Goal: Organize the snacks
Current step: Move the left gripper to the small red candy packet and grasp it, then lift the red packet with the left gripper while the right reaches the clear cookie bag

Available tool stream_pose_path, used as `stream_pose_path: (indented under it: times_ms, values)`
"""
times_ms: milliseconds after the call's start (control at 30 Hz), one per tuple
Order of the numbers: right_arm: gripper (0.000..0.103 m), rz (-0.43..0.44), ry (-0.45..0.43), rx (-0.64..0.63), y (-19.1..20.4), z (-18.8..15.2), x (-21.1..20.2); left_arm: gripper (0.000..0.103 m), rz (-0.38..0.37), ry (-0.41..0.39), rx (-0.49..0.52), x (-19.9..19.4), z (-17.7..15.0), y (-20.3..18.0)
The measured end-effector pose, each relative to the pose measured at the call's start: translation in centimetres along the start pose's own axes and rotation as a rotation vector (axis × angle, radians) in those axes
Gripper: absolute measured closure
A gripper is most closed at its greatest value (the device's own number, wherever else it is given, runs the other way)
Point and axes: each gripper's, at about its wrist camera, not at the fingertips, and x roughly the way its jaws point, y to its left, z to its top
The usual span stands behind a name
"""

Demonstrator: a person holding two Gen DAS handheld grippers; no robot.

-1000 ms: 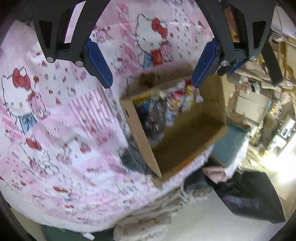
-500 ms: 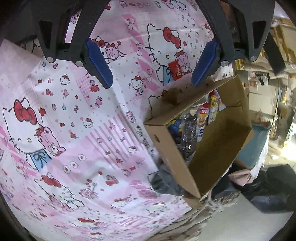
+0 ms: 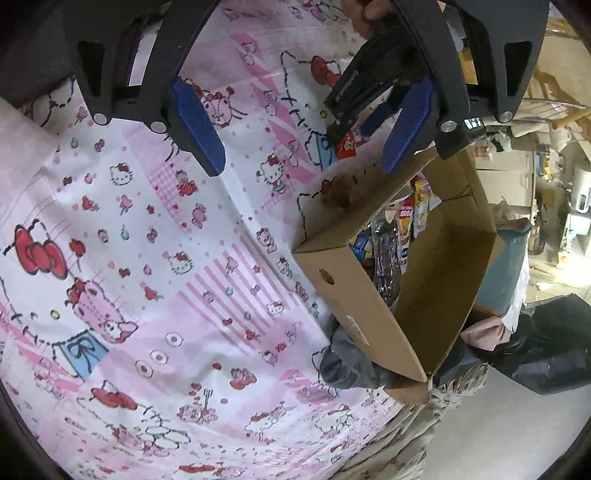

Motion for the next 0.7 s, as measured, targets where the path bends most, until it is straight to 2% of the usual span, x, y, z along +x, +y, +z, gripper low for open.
stream_pose_path:
  times_ms: [100,167,333,467,567,700]
  values:
    - [0.013,-0.001,0.006,-0.009,0.3,-0.1,0.3,0.090,-0.045,0.022,-0.019,-0.6,-0.4,0.6]
    - [0.013,-0.002,0.007,-0.019,0.6,-0.1,0.3,0.090,-0.047,0.023,-0.024,-1.2,-0.5,1.3]
    - [0.013,-0.020,0.007,-0.035,0.8,-0.3,0.5,0.090,-0.050,0.003,-0.007,-3.8,-1.4,3.3]
    - [0.013,-0.053,0.008,-0.045,0.7,-0.7,0.7,0.090,-0.060,-0.037,-0.001,-7.7,-2.3,5.8]
    - [0.013,-0.105,0.023,-0.101,1.5,-1.5,1.6,0.090,-0.045,-0.071,-0.004,-10.0,-2.9,8.3]
    - [0.014,-0.169,0.036,-0.221,3.0,-2.8,3.0,0.090,-0.031,-0.089,-0.060,-10.4,-2.7,11.9]
